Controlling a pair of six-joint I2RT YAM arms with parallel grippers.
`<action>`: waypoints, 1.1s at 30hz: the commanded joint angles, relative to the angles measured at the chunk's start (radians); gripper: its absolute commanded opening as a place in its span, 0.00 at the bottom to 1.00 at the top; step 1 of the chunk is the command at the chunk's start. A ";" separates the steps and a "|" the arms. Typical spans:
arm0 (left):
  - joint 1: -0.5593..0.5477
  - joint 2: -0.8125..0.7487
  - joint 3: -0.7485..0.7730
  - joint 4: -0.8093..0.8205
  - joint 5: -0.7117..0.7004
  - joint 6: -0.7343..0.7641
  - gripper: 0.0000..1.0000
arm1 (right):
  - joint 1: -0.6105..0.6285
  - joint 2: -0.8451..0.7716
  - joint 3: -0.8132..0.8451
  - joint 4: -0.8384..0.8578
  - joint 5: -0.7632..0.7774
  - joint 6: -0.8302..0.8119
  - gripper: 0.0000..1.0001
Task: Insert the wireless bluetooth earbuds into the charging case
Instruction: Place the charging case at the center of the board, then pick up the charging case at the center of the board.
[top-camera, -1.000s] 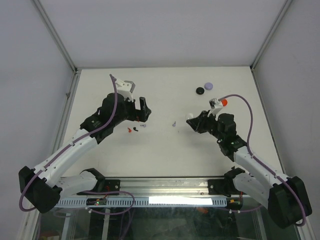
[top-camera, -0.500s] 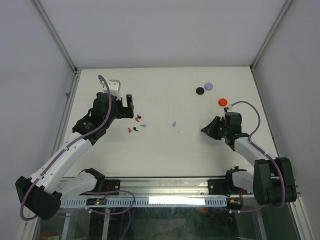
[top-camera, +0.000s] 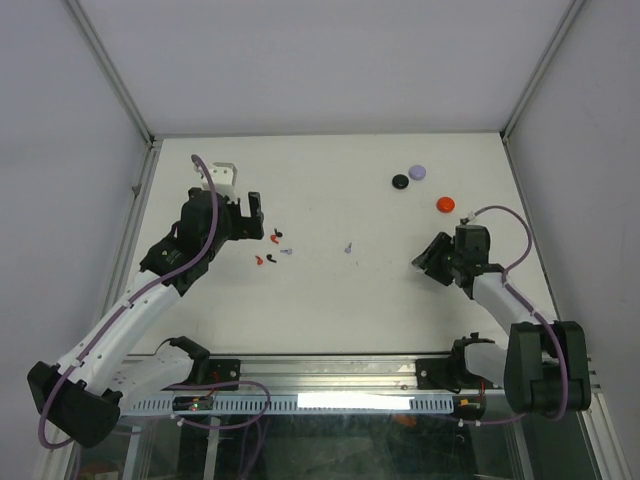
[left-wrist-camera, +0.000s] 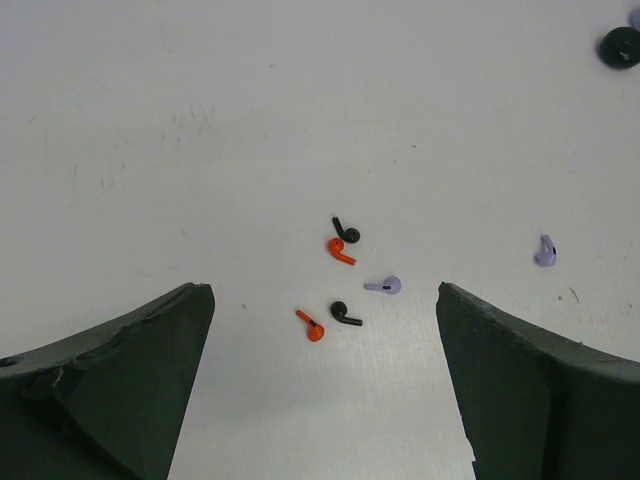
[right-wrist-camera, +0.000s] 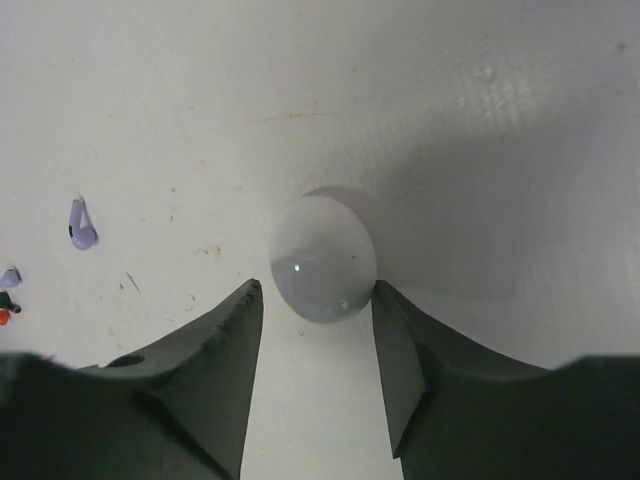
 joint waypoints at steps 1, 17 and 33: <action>0.018 -0.032 -0.001 0.022 0.000 0.027 0.99 | -0.004 -0.058 0.094 -0.054 0.130 -0.043 0.53; 0.046 -0.074 -0.016 0.021 0.061 0.017 0.99 | -0.038 0.354 0.474 0.020 0.344 -0.251 0.70; 0.072 -0.052 -0.019 0.026 0.117 0.014 0.99 | -0.135 0.711 0.828 -0.014 0.197 -0.425 0.76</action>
